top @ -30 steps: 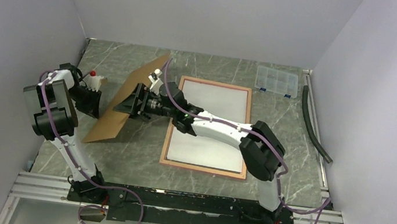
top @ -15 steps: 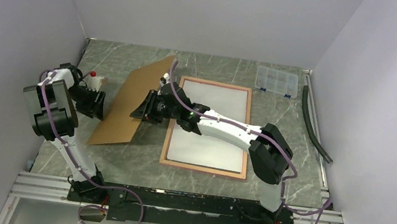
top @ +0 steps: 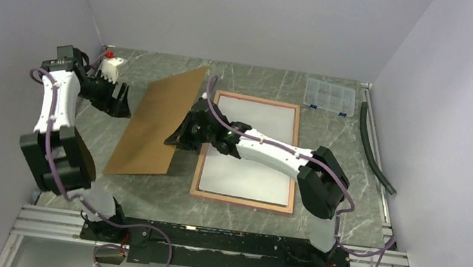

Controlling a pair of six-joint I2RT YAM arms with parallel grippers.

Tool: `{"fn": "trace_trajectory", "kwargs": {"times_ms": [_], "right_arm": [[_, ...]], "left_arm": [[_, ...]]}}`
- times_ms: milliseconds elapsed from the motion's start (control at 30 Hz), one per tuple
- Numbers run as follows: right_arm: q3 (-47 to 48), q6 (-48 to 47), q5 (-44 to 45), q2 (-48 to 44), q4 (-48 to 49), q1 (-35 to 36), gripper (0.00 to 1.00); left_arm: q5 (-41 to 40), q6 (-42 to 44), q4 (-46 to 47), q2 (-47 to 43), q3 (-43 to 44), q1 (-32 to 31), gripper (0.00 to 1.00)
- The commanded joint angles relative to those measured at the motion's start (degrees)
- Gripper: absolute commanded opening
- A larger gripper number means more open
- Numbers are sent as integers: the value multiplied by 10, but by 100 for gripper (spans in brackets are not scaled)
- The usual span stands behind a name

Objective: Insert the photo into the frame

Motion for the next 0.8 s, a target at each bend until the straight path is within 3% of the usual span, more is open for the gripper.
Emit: {"fn": "trace_trajectory", "kwargs": {"times_ms": [0, 233, 367, 467, 700, 767], "right_arm": [[62, 11, 18, -35, 12, -24, 2], [55, 127, 2, -45, 39, -78, 1], [111, 161, -3, -25, 2, -91, 1], [112, 197, -24, -20, 32, -94, 1], [126, 218, -41, -26, 31, -76, 1], [113, 224, -43, -35, 41, -73, 1]], "left_arm": [[129, 119, -78, -135, -11, -26, 82], [248, 333, -118, -335, -111, -31, 95], [250, 366, -152, -372, -120, -38, 95], [243, 428, -178, -393, -136, -39, 94], [192, 333, 81, -486, -239, -72, 93], [175, 359, 79, -478, -233, -95, 93]]}}
